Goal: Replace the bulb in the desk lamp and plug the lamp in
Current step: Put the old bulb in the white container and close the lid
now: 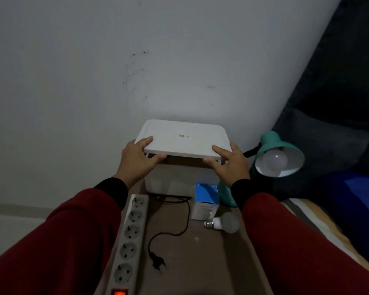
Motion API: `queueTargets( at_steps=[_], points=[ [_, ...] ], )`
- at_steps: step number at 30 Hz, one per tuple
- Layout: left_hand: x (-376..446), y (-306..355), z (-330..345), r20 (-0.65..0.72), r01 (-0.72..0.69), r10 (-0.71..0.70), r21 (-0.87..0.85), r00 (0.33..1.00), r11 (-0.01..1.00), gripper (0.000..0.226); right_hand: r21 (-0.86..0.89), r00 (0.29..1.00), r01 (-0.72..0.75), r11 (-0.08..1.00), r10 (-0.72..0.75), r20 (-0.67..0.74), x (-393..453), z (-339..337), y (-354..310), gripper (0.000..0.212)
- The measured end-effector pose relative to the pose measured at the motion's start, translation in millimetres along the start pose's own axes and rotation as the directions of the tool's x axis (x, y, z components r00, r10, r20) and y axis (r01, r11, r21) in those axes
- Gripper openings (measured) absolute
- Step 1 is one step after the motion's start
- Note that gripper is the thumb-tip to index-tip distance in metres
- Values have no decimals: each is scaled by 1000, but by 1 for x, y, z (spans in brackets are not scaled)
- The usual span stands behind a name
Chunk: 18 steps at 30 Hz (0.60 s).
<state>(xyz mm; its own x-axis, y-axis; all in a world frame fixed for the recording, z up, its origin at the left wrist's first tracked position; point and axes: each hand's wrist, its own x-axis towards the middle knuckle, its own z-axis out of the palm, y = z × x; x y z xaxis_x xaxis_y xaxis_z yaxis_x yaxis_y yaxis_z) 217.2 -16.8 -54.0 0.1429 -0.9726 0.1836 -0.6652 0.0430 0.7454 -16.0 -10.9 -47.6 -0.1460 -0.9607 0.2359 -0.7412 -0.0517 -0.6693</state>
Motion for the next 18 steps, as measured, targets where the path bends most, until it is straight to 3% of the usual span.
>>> queueTargets(
  at_steps=[7,18],
  points=[
    [-71,13,-24,29,-5,5,-25,1000,1000,71,63,1000,7,998,-5,-22,-81,-26,-5,51],
    [-223,-13,-14,81,30,-28,-13,996,999,71,-3,998,-57,998,57,3,-228,-43,26,49]
  ],
)
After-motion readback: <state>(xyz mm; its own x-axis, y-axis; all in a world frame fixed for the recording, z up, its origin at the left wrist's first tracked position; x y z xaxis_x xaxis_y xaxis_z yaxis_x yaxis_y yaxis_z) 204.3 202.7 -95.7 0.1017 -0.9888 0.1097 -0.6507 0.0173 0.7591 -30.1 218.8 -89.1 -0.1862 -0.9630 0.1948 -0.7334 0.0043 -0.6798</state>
